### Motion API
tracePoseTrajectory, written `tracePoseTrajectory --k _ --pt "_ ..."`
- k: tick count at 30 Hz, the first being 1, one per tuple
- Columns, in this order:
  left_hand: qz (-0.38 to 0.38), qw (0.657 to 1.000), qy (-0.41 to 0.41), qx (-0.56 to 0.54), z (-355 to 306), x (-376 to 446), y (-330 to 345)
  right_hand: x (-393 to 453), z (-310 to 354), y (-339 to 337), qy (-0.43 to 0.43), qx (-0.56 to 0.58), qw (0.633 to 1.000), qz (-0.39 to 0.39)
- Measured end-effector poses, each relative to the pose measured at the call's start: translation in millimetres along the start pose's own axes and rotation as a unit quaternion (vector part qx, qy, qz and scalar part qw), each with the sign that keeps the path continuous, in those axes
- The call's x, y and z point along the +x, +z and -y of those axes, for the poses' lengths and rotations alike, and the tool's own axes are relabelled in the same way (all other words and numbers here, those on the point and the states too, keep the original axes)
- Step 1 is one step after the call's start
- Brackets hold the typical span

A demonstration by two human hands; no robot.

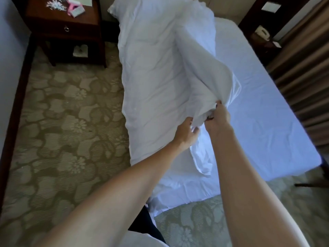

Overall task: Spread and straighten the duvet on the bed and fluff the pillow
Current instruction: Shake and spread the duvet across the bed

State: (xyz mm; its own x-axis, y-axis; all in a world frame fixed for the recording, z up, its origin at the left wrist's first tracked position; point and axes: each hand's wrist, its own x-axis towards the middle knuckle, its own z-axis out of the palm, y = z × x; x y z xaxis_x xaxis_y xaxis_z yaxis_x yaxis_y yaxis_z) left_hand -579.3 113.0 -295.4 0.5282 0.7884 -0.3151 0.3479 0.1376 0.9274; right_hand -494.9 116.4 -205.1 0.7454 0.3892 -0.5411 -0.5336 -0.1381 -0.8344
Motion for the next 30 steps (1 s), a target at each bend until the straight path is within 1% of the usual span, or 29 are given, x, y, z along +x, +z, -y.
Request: tracePoseTrajectory --k 2,3,5,9,11,13,17,21,24,27,29,30 --pt "0.040 0.998 0.054 0.004 -11.6 -4.4 8.5 -1.7 2.8 -16.1 0.016 -0.006 1.000 -0.012" --pt "0.036 0.998 0.058 0.007 -13.2 -2.8 14.7 -2.9 3.7 -22.7 0.027 -0.005 0.999 -0.017" --pt "-0.014 0.999 0.039 0.015 -14.6 3.0 26.1 -4.8 7.4 -32.9 0.037 0.009 0.999 -0.013" --pt "-0.088 0.992 0.078 0.047 -33.5 6.9 44.6 -2.7 18.6 -58.1 0.026 0.056 0.998 0.010" --pt "-0.139 0.987 0.073 0.033 -45.3 4.3 57.8 2.4 26.9 -77.5 0.015 0.058 0.998 0.005" --pt "-0.169 0.982 0.072 0.037 -56.6 5.2 77.6 10.3 37.2 -99.0 0.011 0.051 0.999 -0.002" --pt "-0.142 0.983 0.111 0.031 -76.1 3.6 136.7 39.0 60.8 -153.6 0.007 0.030 1.000 0.005" --pt "-0.115 0.985 0.104 0.080 -90.4 -3.7 205.4 77.2 90.4 -221.8 0.026 0.013 1.000 0.006" --pt "-0.082 0.986 0.085 0.118 -99.3 -3.7 255.9 104.7 109.2 -271.3 0.051 0.011 0.999 0.001" --pt "-0.058 0.989 0.038 0.130 -113.6 0.7 299.9 129.6 128.4 -312.5 0.070 0.024 0.997 0.003" --pt "-0.076 0.989 -0.006 0.131 -121.5 6.6 324.8 147.4 144.9 -331.2 0.082 0.046 0.996 0.006" --pt "-0.092 0.983 -0.021 0.156 -122.2 10.1 335.8 156.6 154.0 -338.8 0.084 0.065 0.994 0.008"
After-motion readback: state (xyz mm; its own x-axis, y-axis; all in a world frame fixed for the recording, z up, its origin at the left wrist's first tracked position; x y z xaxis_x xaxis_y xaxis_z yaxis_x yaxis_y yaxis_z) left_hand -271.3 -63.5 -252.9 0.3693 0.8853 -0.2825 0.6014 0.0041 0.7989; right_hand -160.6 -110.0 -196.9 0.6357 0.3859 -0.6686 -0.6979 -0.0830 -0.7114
